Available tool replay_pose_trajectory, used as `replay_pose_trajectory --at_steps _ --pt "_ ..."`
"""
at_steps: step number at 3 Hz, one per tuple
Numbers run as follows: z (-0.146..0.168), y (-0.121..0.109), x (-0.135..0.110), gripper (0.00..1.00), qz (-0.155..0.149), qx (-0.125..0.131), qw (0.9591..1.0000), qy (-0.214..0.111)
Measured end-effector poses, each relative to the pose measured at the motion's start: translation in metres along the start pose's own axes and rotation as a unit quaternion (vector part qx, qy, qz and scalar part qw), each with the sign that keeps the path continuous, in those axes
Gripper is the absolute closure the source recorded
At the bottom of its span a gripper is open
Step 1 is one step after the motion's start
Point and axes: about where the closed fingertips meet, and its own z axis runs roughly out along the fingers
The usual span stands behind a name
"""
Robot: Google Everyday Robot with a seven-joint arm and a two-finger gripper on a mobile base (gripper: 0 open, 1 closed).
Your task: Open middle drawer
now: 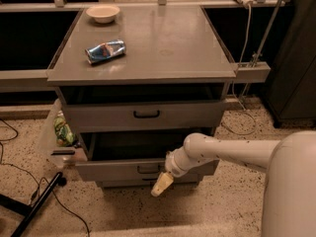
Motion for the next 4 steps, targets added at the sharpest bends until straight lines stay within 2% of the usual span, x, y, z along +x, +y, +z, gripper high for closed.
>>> replay_pose_trajectory --at_steps 1,3,4 --pt "-0.003 0.014 0.004 0.0 0.011 -0.015 0.9998 0.0" --pt "0.0 0.028 0.009 0.0 0.017 -0.033 0.9993 0.001" --pt "-0.002 0.028 0.008 0.0 0.017 -0.033 0.9993 0.001"
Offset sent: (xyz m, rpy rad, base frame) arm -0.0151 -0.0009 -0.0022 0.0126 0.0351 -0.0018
